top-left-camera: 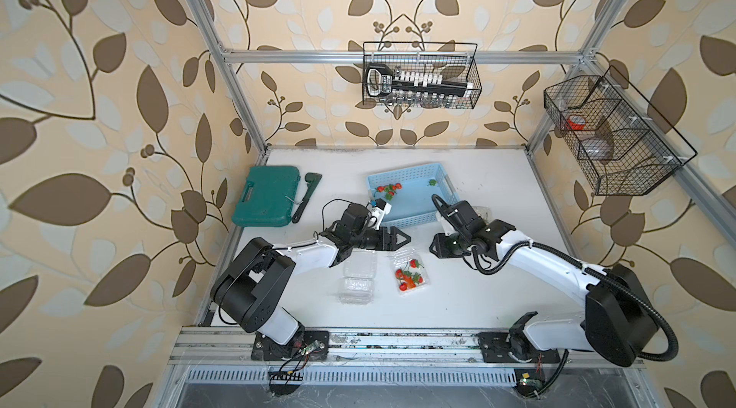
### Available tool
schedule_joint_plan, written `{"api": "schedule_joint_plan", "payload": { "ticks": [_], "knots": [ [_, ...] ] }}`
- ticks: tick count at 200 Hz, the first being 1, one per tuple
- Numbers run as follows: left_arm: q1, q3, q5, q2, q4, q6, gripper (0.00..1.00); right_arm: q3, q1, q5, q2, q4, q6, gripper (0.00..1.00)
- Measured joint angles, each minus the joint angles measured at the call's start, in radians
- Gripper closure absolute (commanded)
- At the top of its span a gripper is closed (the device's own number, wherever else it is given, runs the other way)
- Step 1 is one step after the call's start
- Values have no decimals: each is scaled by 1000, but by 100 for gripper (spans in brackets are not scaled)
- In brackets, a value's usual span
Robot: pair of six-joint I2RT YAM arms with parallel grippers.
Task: Pack strawberries into containers
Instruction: Close the packing box at the center of the board.
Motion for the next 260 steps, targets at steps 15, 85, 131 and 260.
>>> {"api": "schedule_joint_plan", "payload": {
  "ticks": [15,85,131,260],
  "knots": [
    [-17,9,-1,-14,-17,8,22,-50,-32,-31,-17,14,11,62],
    [-109,59,-5,-118,-108,70,21,-133,-111,-117,-79,29,53,62],
    [-169,53,-22,-121,-127,82,21,-141,-169,-161,-106,42,59,62],
    [-312,53,-196,-75,-301,262,22,-190,-180,-298,-108,76,58,60]
  ]
}}
